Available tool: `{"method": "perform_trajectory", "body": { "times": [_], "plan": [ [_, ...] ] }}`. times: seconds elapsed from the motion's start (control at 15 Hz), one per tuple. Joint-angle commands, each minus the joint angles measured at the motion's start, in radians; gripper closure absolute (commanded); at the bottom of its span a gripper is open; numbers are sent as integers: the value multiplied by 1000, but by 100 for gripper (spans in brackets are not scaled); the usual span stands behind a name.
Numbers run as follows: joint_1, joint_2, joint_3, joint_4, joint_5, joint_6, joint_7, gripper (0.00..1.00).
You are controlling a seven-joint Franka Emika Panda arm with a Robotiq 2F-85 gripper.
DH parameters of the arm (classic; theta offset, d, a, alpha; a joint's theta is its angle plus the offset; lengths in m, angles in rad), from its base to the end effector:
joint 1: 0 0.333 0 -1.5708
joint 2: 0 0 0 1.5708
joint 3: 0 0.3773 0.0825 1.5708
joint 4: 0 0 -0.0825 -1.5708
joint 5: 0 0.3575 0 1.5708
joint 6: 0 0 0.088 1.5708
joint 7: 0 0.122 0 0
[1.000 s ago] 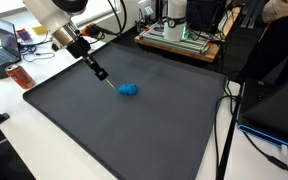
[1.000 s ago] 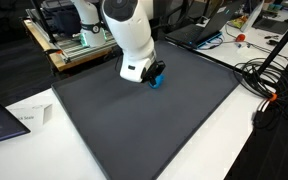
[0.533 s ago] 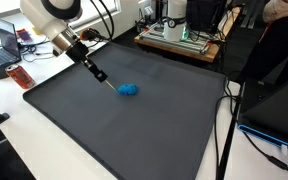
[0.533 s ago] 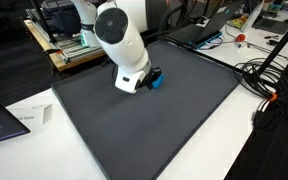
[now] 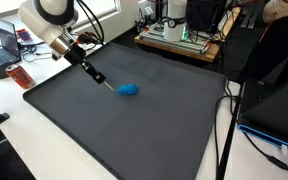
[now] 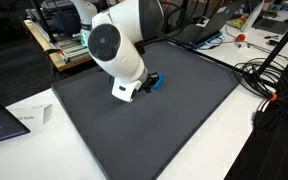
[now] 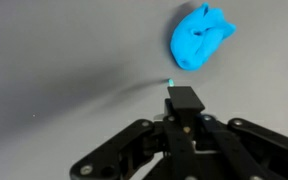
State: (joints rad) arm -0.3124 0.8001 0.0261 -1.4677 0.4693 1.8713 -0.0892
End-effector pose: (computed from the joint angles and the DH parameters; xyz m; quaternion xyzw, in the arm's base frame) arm 0.6781 -0.1607 0.2323 -0.9354 0.2062 0.1484 0.2459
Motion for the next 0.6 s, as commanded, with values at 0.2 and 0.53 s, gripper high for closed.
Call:
{"method": "perform_trajectory", "body": {
  "times": [0.2, 0.53],
  "plan": [
    [-37, 104, 6, 143, 32, -120, -10, 97],
    [-55, 166, 10, 228, 41, -204, -11, 97]
  ]
}}
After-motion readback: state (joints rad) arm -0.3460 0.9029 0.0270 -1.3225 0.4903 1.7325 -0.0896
